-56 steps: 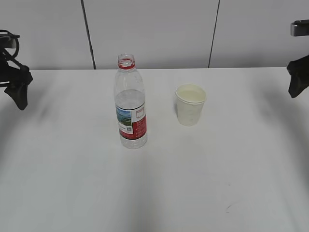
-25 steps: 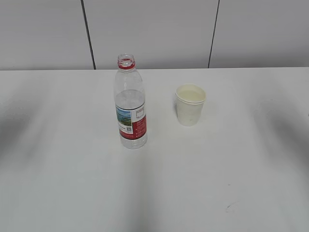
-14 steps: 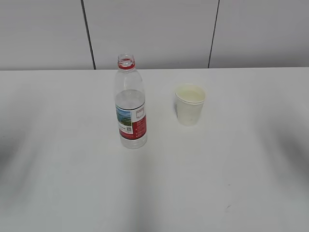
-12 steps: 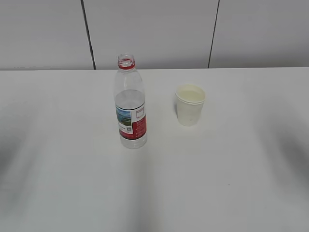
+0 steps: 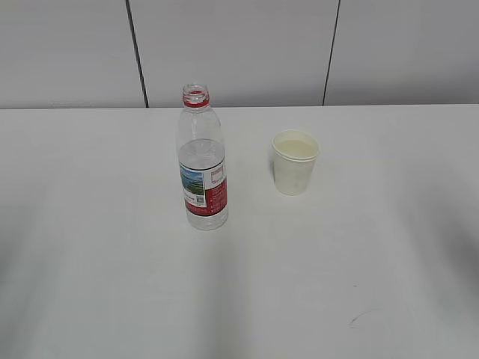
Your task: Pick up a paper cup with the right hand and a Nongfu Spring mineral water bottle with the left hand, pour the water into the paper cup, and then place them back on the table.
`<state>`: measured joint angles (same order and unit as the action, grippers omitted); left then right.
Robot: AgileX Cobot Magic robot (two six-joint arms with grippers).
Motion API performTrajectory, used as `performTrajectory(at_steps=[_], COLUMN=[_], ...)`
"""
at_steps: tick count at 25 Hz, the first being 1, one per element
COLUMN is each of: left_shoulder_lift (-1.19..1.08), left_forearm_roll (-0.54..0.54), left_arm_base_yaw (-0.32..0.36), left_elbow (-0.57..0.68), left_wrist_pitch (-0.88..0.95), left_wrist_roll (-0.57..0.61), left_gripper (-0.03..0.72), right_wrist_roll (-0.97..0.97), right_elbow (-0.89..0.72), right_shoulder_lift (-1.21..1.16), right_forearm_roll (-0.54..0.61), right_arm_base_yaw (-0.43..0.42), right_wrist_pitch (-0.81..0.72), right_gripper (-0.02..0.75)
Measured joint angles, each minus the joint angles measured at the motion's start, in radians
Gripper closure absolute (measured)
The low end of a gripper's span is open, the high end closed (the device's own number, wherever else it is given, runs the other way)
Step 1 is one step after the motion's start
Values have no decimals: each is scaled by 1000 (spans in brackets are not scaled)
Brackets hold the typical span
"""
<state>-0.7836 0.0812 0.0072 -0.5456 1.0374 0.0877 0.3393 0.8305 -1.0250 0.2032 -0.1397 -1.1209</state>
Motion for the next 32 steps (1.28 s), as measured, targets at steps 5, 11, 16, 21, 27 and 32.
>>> performTrajectory(at_steps=[5, 11, 16, 21, 27, 32], left_shoulder_lift=[78, 200, 292, 401, 524, 615], left_forearm_roll=[1, 0, -3, -8, -11, -14], left_arm_base_yaw=[0, 0, 0, 0, 0, 0], left_elbow=[0, 0, 0, 0, 0, 0], left_wrist_pitch=[-1, 3, 7, 14, 21, 24], left_wrist_roll=[0, 0, 0, 0, 0, 0], left_gripper=[148, 157, 160, 160, 166, 169], right_wrist_roll=[2, 4, 5, 17, 35, 37], right_elbow=[-33, -133, -233, -356, -382, -398], right_shoulder_lift=[125, 260, 358, 453, 527, 588], right_forearm_roll=[10, 17, 22, 48, 50, 50], right_arm_base_yaw=[0, 0, 0, 0, 0, 0], right_wrist_pitch=[-11, 60, 81, 128, 129, 79], right_gripper=[154, 154, 154, 155, 155, 155])
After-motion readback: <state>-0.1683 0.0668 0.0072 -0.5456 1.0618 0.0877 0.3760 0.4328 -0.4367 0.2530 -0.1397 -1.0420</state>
